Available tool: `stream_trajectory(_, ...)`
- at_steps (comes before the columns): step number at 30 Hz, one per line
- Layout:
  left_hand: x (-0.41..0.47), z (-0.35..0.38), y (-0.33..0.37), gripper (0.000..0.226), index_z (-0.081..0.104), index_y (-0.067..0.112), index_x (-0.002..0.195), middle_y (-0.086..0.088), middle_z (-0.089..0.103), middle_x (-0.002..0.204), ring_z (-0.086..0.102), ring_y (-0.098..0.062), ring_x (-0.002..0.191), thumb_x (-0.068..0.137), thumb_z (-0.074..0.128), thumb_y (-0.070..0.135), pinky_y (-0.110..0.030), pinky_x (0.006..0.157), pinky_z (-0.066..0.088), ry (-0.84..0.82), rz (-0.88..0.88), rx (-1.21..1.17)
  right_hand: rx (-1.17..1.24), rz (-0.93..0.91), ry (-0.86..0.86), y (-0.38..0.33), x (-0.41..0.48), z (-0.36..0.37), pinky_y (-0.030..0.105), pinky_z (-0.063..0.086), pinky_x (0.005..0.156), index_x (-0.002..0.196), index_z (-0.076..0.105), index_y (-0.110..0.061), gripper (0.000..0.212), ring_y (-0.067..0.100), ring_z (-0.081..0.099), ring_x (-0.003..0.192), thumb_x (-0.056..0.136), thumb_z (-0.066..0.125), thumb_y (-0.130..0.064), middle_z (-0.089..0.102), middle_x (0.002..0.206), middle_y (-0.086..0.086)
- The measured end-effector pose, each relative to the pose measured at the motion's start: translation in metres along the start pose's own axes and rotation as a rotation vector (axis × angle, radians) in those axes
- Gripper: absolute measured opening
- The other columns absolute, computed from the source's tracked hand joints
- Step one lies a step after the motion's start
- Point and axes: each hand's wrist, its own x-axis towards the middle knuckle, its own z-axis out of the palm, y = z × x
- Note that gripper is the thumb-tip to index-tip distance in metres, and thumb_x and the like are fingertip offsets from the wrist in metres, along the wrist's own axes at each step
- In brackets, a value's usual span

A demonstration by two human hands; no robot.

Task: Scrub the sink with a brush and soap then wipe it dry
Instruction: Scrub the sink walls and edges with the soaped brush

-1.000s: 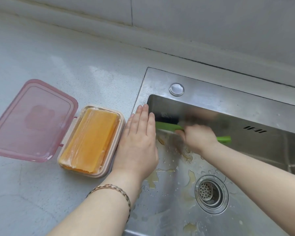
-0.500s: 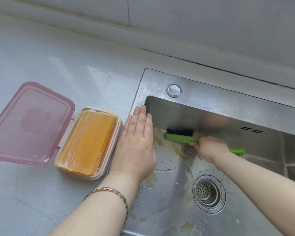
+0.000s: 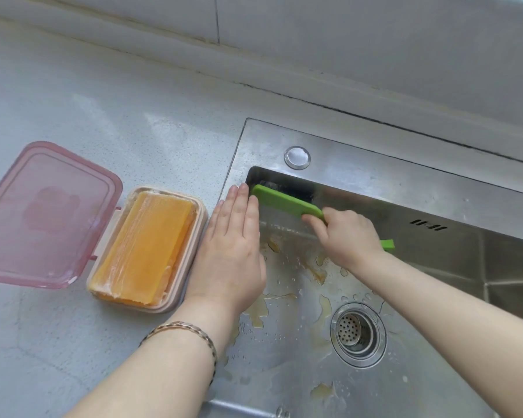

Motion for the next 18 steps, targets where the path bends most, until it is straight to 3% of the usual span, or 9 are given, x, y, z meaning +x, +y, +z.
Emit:
stream_trajectory(2, 0.0, 0.001, 0.0, 0.064, 0.045, -0.007, 0.13, -0.022, 0.045, 0.137, 0.043, -0.032, 0.128, 0.072, 0.029, 0.016, -0.045, 0.105, 0.028, 0.003, -0.005, -0.007, 0.025, 0.019, 0.02, -0.002, -0.002, 0.002, 0.031, 0.036, 0.062, 0.079, 0.046, -0.015, 0.042, 0.027, 0.048, 0.068, 0.097, 0.031, -0.05, 0.05, 0.072, 0.003)
stream_trajectory(5, 0.001, 0.001, 0.001, 0.064, 0.044, -0.008, 0.129, -0.023, 0.045, 0.137, 0.044, -0.034, 0.128, 0.072, 0.028, 0.015, -0.039, 0.112, 0.023, 0.002, -0.018, -0.016, -0.054, 0.045, -0.197, 0.001, 0.005, 0.026, 0.031, 0.037, 0.066, 0.093, 0.056, -0.015, 0.045, 0.028, 0.052, 0.076, 0.098, 0.027, -0.05, 0.059, 0.086, 0.007)
stream_trajectory(7, 0.002, 0.002, 0.001, 0.062, 0.044, -0.009, 0.129, -0.024, 0.046, 0.136, 0.044, -0.035, 0.127, 0.074, 0.028, 0.016, -0.038, 0.108, 0.019, -0.003, -0.016, 0.004, -0.108, 0.052, -0.309, 0.006, 0.007, 0.038, 0.031, 0.038, 0.068, 0.104, 0.058, -0.014, 0.048, 0.029, 0.058, 0.089, 0.099, 0.025, -0.049, 0.063, 0.1, 0.009)
stream_trajectory(10, 0.002, 0.001, 0.001, 0.062, 0.047, -0.008, 0.127, -0.024, 0.047, 0.135, 0.046, -0.035, 0.125, 0.076, 0.029, 0.022, -0.04, 0.111, 0.026, -0.047, -0.004, 0.036, -0.084, 0.029, -0.272, 0.011, 0.006, 0.027, 0.029, 0.037, 0.067, 0.094, 0.056, -0.015, 0.046, 0.029, 0.059, 0.088, 0.098, 0.026, -0.05, 0.06, 0.09, 0.009)
stream_trajectory(14, 0.009, -0.007, 0.004, 0.057, 0.054, -0.003, 0.123, -0.02, 0.055, 0.127, 0.054, -0.033, 0.118, 0.078, 0.032, 0.022, -0.043, 0.1, 0.031, -0.04, -0.034, -0.01, 0.002, -0.008, -0.053, 0.027, -0.008, -0.006, 0.03, 0.036, 0.063, 0.081, 0.048, -0.018, 0.041, 0.025, 0.05, 0.071, 0.096, 0.03, -0.052, 0.052, 0.075, 0.001)
stream_trajectory(16, 0.022, -0.013, 0.008, 0.048, 0.05, -0.001, 0.127, -0.019, 0.05, 0.132, 0.048, -0.033, 0.123, 0.084, 0.038, 0.015, -0.04, 0.104, 0.031, 0.028, -0.064, -0.136, -0.083, 0.051, -0.118, 0.048, -0.02, -0.004, 0.03, 0.038, 0.064, 0.087, 0.056, -0.016, 0.047, 0.027, 0.057, 0.077, 0.096, 0.028, -0.053, 0.059, 0.08, 0.004)
stream_trajectory(18, 0.046, -0.017, 0.012, 0.046, 0.042, 0.004, 0.135, -0.015, 0.036, 0.145, 0.031, -0.03, 0.136, 0.09, 0.044, 0.009, -0.037, 0.111, 0.021, 0.072, -0.102, -0.252, -0.181, 0.095, -0.238, 0.064, -0.028, -0.001, 0.03, 0.04, 0.066, 0.094, 0.06, -0.015, 0.053, 0.026, 0.057, 0.079, 0.097, 0.024, -0.054, 0.058, 0.082, 0.004)
